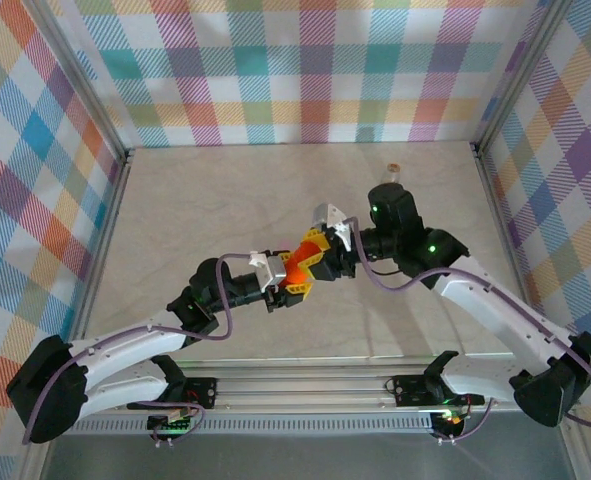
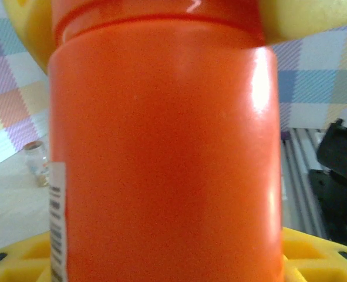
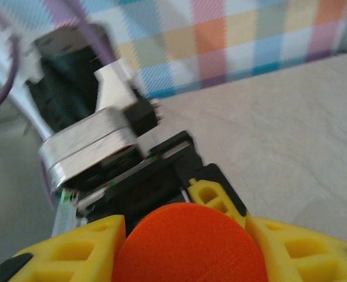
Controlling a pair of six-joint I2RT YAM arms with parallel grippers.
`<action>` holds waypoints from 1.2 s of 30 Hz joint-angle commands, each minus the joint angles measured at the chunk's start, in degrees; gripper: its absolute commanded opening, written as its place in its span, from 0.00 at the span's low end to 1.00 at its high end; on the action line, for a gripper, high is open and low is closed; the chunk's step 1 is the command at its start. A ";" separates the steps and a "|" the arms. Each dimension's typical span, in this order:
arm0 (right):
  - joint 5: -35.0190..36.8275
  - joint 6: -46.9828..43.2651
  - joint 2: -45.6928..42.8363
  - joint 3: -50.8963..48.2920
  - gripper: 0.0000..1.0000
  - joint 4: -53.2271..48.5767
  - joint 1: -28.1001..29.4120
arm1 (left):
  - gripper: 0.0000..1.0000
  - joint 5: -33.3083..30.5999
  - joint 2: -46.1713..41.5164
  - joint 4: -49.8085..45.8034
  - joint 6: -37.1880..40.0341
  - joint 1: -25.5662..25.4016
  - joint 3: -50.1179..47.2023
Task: Sort the pills into containers
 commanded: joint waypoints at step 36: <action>31.70 54.34 13.27 13.06 0.68 -1.00 3.36 | 0.07 -28.69 1.06 0.59 0.73 1.69 -1.03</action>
